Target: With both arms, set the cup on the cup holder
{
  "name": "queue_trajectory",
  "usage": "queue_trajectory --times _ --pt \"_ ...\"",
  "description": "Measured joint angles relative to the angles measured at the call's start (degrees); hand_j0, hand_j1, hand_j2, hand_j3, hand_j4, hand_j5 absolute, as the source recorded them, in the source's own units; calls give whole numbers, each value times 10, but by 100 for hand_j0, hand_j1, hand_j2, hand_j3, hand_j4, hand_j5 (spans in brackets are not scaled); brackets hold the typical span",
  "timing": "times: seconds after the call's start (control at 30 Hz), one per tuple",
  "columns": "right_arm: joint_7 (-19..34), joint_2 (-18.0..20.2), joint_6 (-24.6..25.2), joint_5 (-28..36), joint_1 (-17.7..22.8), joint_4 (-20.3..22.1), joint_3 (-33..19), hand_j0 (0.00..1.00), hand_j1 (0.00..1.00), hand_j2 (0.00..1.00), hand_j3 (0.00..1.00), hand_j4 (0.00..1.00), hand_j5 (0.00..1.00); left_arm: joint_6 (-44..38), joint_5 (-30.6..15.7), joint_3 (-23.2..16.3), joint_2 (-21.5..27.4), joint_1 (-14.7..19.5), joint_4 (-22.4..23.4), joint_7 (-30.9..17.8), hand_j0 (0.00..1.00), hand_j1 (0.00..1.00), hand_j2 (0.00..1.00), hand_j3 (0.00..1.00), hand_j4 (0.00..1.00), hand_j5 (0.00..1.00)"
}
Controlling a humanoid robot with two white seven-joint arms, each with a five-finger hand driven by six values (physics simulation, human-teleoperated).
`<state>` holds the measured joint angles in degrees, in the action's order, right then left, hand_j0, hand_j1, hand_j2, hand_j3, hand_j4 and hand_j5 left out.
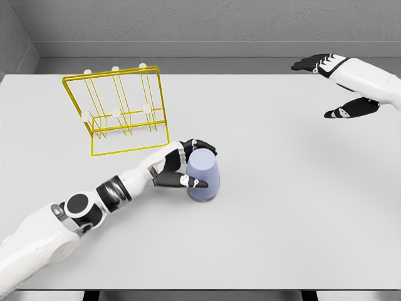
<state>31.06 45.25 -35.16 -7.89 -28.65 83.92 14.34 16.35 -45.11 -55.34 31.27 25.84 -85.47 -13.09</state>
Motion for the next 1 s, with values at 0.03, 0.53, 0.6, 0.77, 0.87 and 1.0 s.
queue_trajectory --times 0.03,0.53,0.6,0.77,0.87,1.0 --pt "0 0 0 0 0 0 0 100 100 100 100 100 100 0 -1 1 0 0 -2 0 62 62 62 62 62 62" --pt "0 0 0 0 0 0 0 100 100 100 100 100 100 28 -6 33 14 6 -20 0 56 56 56 56 56 56" --pt "0 0 0 0 0 -1 0 100 100 100 100 100 100 29 -6 35 20 7 -25 0 56 56 56 56 56 56" --pt "0 0 0 0 0 0 0 100 100 100 100 100 100 30 -6 43 35 7 -41 0 56 56 56 56 56 56" --pt "0 0 0 0 0 0 -1 100 100 100 100 100 100 31 -7 51 45 7 -48 0 57 57 57 57 57 57" --pt "0 0 0 0 0 -1 -2 100 100 100 100 100 100 33 -8 60 58 15 -54 0 57 57 57 57 57 57"
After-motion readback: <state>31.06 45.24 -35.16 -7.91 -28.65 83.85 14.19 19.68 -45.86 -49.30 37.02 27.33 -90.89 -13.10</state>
